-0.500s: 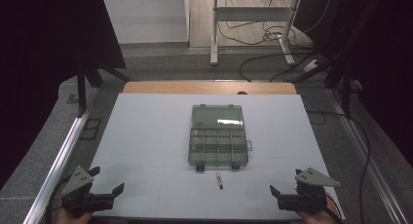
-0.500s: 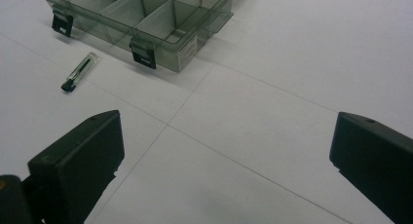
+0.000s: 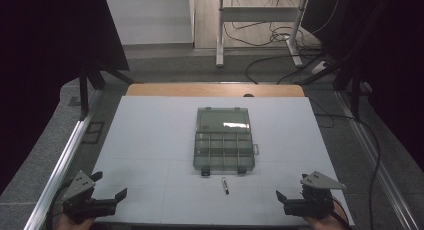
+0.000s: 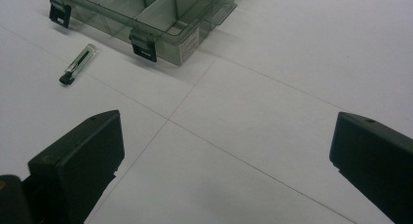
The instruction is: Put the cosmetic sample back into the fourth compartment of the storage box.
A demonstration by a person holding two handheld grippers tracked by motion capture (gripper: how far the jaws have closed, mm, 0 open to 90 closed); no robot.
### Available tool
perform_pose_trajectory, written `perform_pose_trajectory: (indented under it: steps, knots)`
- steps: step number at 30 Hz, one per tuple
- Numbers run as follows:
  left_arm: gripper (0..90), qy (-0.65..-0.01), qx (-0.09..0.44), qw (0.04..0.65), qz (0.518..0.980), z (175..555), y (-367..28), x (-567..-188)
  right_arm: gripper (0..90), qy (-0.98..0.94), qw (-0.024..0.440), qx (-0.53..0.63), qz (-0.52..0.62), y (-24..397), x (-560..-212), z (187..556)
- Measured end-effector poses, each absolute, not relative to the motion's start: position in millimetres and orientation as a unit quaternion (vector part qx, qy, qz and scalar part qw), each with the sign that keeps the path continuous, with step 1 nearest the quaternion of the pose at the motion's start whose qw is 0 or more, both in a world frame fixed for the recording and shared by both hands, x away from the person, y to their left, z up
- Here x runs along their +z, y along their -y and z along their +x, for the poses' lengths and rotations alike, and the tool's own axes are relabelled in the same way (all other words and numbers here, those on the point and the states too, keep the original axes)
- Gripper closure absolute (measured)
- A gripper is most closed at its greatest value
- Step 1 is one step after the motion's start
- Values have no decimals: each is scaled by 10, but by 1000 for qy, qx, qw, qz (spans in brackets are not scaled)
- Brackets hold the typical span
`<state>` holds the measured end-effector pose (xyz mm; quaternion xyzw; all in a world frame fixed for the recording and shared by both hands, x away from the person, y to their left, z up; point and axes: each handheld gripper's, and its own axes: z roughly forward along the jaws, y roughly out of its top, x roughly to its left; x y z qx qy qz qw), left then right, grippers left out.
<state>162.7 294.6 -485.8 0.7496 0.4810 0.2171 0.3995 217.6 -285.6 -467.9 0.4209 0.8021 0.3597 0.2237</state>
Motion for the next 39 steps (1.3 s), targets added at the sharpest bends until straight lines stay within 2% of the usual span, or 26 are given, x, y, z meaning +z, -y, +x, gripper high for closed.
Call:
perform_pose_trajectory:
  steps: [39]
  knots:
    - [4,-485,208,409,745,1630,-2983,-4864,0,-831,196,349,386,2707,-4741,2272]
